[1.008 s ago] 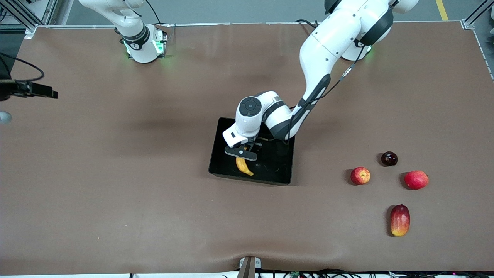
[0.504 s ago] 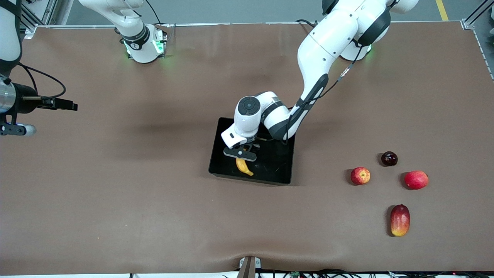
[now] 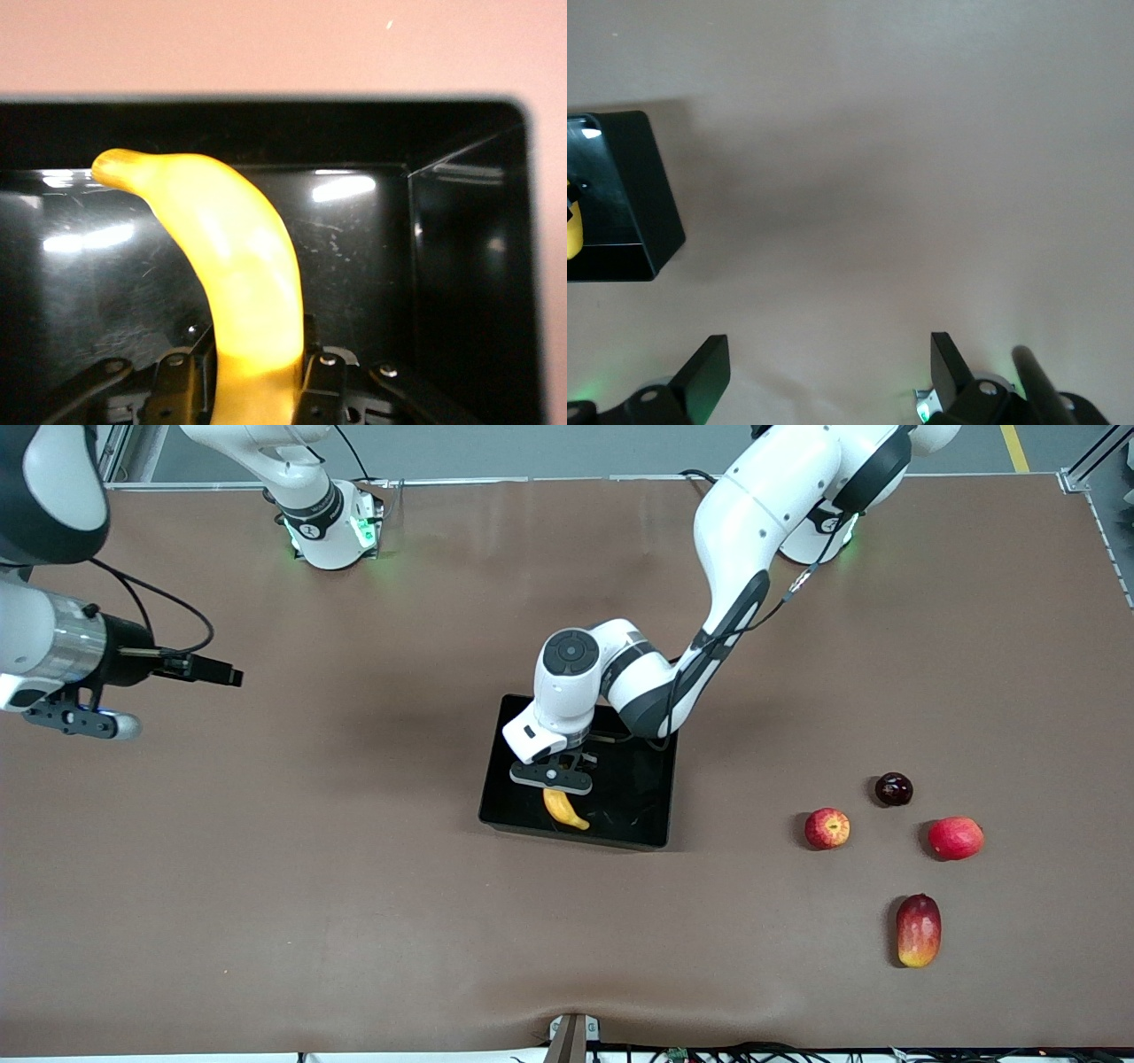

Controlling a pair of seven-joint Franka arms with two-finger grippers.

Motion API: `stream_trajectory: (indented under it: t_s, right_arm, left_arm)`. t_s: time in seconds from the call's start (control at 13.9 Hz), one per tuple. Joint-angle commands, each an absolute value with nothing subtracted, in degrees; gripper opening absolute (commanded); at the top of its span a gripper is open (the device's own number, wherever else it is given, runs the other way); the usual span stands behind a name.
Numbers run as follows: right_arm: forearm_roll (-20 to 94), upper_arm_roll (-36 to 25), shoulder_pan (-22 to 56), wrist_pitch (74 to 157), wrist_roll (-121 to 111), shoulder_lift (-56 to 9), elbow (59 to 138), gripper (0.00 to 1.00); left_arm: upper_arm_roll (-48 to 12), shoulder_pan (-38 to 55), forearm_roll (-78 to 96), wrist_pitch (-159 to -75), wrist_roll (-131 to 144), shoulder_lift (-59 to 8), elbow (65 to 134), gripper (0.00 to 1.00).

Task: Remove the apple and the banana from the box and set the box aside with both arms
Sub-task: 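Lift the banana with the left gripper while the right gripper reaches the tray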

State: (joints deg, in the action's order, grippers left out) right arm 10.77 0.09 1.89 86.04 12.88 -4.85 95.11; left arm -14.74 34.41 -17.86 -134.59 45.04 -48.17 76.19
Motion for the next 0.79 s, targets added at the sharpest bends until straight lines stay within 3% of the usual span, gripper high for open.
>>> stream_trajectory:
  t_s: [0.0,0.36,0.72]
  right_arm:
    - [11.95,1.41,2.98,87.8,13.62,-4.04,96.42,1.0]
    - [11.95,7.11,5.36,100.08,22.23,-9.92,98.0,1.0]
    - [11.17,10.27,10.45,111.86,32.93,-17.82,98.17,1.0]
  left_arm:
    - [-14.41,33.93,-16.44,-131.67,45.79,-43.87,77.17,0.0]
    - [-14.76,27.0,-16.52,-129.29,45.18,-37.63,77.7,0.0]
    - [-14.94,17.95,-14.78,-129.29,37.21,-37.0,77.87,0.0]
